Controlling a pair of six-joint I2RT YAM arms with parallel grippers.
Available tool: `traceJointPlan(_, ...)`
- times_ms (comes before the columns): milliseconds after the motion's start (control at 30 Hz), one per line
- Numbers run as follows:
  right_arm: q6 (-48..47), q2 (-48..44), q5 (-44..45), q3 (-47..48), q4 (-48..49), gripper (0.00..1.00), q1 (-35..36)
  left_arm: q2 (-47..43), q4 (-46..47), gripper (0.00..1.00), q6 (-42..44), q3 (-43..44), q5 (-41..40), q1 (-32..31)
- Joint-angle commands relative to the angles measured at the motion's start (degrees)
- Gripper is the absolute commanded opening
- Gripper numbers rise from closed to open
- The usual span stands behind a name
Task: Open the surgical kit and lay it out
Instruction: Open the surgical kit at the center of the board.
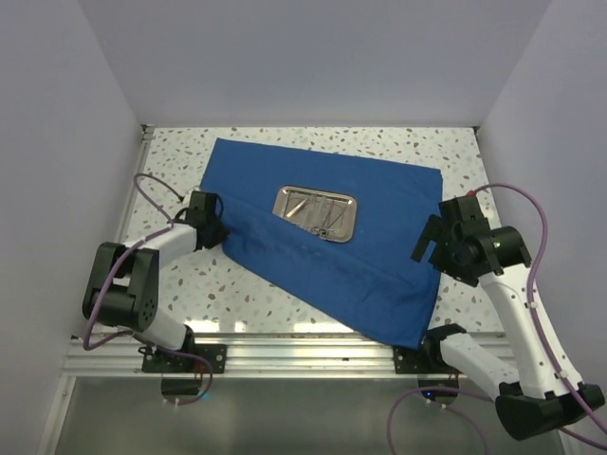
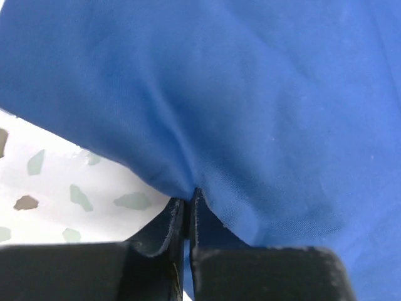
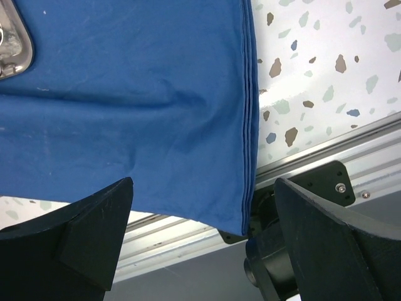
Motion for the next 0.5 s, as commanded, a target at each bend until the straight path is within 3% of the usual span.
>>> traceJointPlan(0,-2.0,1.3,0.7,2.7,1.1,0.98,-0.2,1.7,-2.5,0.00,-2.3,-2.7,3.7,-1.6)
traceJointPlan(200,-4.1,3.7,0.0,1.6,4.4,0.98,-0.1,-10.9,-16.1,0.00,-1.6,0.2,2.4,-2.5)
traceJointPlan(300,-5.2,5.2,1.0,0.8,6.8,0.99,-0.2,-23.0,-28.9,0.00,-2.1,2.2,3.0,-2.9)
traceJointPlan(467,-5.6,9.8,5.8,0.7,11.0,0.99,-0.2,-31.3,-43.9,0.00,-4.1,3.7,5.7,-4.6)
